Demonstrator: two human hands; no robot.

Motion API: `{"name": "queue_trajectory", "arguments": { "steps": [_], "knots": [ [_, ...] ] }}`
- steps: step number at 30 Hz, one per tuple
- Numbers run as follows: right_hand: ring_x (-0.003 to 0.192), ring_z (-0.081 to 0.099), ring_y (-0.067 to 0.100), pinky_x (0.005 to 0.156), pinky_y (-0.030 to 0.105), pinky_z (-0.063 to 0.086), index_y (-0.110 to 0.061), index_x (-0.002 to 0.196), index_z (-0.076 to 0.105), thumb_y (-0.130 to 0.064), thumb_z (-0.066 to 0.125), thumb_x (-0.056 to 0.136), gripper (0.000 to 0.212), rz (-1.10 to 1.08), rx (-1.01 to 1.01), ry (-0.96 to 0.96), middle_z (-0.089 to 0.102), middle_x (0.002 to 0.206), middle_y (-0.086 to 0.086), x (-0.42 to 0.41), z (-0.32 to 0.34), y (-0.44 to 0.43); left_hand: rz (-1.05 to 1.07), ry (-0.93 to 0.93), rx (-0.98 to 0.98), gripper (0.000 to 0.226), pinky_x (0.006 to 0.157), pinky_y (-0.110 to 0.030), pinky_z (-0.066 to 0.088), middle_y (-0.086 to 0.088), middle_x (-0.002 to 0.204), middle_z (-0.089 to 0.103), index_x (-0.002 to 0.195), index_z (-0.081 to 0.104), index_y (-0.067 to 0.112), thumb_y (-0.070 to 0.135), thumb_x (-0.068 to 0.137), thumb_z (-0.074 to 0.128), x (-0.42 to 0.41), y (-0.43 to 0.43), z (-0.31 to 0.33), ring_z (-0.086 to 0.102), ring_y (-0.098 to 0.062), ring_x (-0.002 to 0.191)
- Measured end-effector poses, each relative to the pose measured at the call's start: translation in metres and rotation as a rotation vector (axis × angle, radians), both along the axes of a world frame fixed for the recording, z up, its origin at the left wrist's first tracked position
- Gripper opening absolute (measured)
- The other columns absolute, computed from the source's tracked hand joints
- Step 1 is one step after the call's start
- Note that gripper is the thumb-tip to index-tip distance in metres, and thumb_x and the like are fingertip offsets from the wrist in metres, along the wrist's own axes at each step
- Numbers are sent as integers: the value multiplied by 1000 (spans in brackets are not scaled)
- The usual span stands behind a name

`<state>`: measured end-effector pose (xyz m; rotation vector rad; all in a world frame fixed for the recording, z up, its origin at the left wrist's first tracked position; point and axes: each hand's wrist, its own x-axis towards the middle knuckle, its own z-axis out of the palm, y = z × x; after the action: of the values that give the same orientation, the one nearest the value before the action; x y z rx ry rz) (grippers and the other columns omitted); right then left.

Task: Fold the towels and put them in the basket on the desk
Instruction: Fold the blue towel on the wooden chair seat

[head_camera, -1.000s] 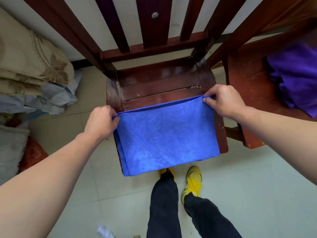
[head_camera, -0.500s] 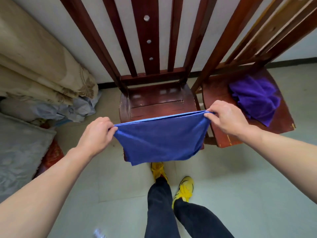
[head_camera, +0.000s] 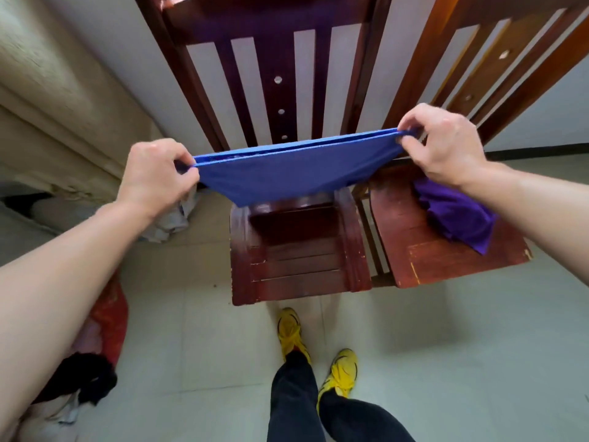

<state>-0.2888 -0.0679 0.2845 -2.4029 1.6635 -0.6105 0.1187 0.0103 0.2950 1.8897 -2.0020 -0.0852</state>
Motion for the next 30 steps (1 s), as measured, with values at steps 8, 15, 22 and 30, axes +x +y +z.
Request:
{"name": "queue_trajectory", "arguments": {
  "steps": [8,15,22,30],
  "knots": [
    [97,57,29,70,41,50,-17,99,68,-17,60,86,15,60,-19,98,64,96,6,-6,-23,14,-63,-115,98,9,69,-43,49,-13,76,62,81,70,4,2,72,68,4,10,-29,57,-35,77],
    [93,59,26,61,38,51,-18,90,69,-14,68,78,13,74,286,225,64,91,1,-26,-118,99,-38,-105,486,9,69,-33,45,-2,84,62,83,69,12,11,75,66,-22,87,-120,57,-26,90],
    [98,55,24,66,36,47,-21,90,68,-15,64,80,12,85,605,326,61,94,-1,-41,-178,180,-16,-114,756,10,65,-30,35,5,83,52,85,66,18,14,80,58,-47,162,-173,56,-22,95],
    [102,56,26,74,36,48,-24,95,65,-16,55,82,19,37,725,363,64,101,-2,-20,-209,171,191,-84,805,13,63,-30,35,1,88,60,84,63,19,12,82,53,-46,157,-209,55,-25,86]
  ]
}}
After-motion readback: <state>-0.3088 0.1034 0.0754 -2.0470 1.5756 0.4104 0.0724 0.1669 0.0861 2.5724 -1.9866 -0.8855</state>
